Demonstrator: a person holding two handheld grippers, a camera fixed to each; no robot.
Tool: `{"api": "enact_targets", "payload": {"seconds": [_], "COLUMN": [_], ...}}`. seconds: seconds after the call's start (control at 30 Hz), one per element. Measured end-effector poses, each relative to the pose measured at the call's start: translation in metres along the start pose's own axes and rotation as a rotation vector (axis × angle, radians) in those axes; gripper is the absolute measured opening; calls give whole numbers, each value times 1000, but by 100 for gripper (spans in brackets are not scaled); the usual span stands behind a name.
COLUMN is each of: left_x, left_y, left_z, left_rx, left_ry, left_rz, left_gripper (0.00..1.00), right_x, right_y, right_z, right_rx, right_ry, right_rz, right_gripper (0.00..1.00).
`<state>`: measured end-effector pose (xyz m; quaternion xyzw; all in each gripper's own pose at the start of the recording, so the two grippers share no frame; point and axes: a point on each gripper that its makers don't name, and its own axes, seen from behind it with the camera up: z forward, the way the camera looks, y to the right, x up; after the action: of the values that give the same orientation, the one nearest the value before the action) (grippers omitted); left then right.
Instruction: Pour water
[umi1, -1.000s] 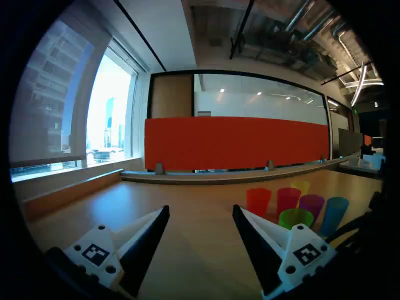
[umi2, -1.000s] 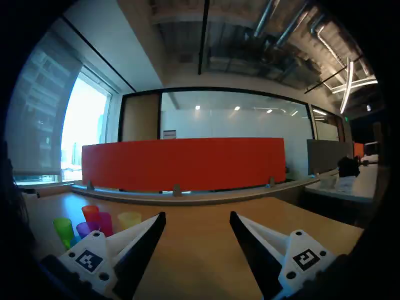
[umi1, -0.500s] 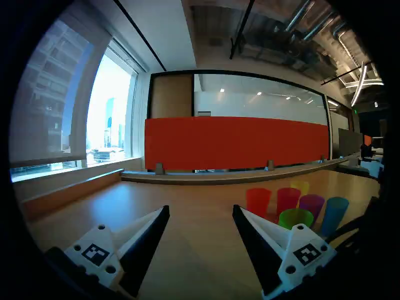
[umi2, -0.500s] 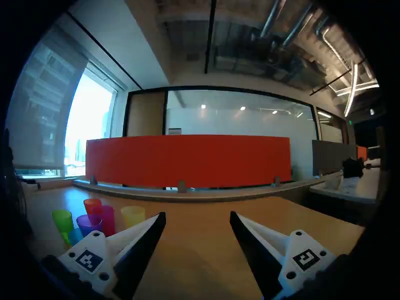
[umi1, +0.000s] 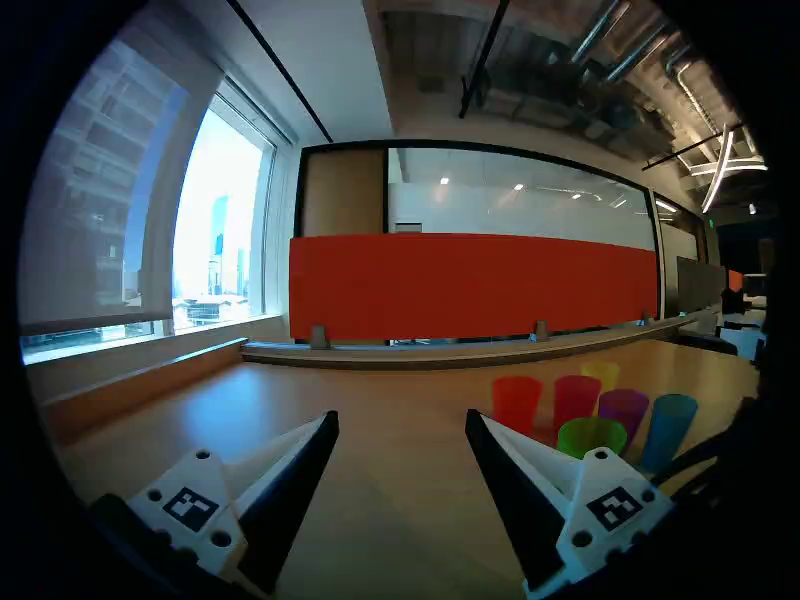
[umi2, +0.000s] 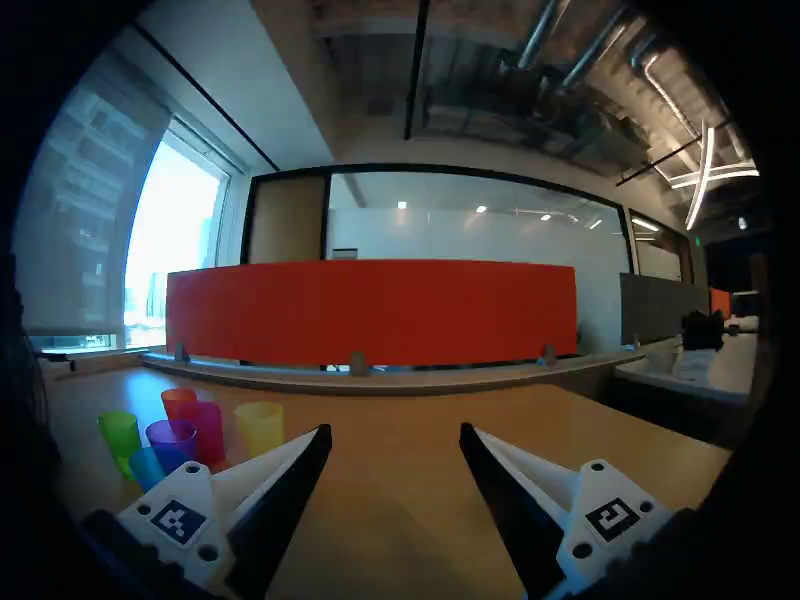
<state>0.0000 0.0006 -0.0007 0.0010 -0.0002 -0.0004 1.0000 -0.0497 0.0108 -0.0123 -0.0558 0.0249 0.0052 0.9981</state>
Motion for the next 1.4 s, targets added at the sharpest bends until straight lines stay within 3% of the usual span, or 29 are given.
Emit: {"api": "enact_targets", "payload": {"seconds": [0.47, 1.4], "left_x": [-1, -1], "left_y": [-1, -1], "left_z": [0, 0], "left_rx": [0, 0], "left_ry": [0, 0], "left_rz": [0, 0], "left_gripper": [96, 96], "right_x": [-10, -14], "right_y": [-2, 0], "right_z": [0, 1], "right_rx": [-3, -4], "right_ry": [-36, -40], "right_rz": [-4, -4], "right_gripper": [99, 99]}}
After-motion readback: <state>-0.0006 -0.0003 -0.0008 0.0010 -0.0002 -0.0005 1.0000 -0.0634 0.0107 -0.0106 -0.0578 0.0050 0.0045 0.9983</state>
